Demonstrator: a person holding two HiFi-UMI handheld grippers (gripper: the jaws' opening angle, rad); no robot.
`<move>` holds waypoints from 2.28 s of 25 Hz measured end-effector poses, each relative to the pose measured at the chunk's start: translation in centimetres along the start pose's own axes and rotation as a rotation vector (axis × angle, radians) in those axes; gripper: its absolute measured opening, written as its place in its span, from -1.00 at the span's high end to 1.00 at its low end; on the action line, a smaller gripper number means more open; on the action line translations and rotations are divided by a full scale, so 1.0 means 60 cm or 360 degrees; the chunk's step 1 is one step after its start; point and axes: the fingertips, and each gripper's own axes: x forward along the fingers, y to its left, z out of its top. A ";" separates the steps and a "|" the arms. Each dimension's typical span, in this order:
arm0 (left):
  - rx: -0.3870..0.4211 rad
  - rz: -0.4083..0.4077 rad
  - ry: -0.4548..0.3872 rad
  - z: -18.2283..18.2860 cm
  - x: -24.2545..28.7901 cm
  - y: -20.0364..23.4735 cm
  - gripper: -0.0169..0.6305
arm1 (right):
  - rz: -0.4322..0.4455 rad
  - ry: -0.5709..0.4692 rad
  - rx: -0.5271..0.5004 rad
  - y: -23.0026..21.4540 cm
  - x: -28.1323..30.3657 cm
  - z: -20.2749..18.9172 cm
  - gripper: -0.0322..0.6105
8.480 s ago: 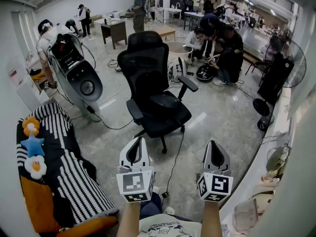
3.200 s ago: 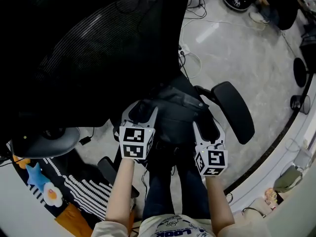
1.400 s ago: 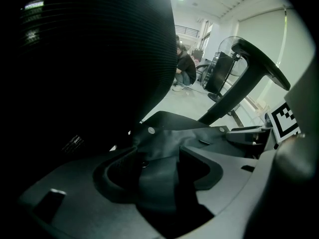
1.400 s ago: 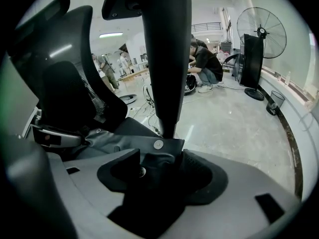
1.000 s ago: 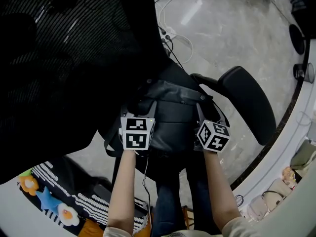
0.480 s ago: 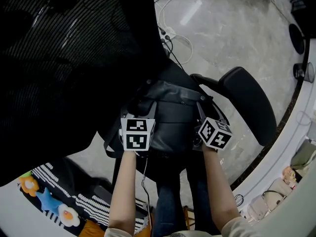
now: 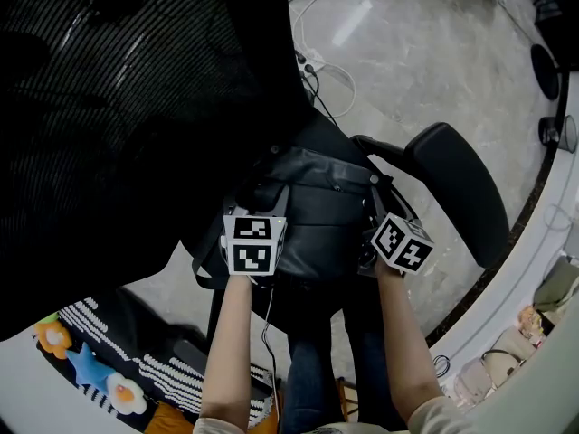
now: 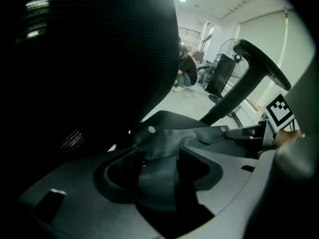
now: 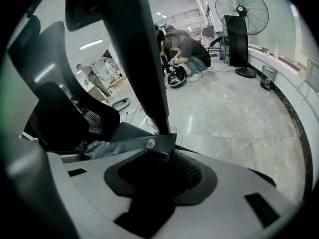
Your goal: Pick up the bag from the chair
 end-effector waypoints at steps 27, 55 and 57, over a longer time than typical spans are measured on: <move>-0.0045 -0.0217 -0.0062 0.008 -0.060 0.014 0.04 | 0.0201 -0.0255 -0.0553 0.056 -0.233 -0.034 0.74; 0.0021 -0.0313 -0.0250 -0.017 -0.166 0.016 0.83 | 0.0247 -0.0288 -0.0360 0.043 -0.250 -0.047 0.31; 0.0015 -0.0319 -0.0262 -0.024 -0.174 0.019 0.84 | 0.0340 -0.0279 -0.0341 0.048 -0.245 -0.046 0.31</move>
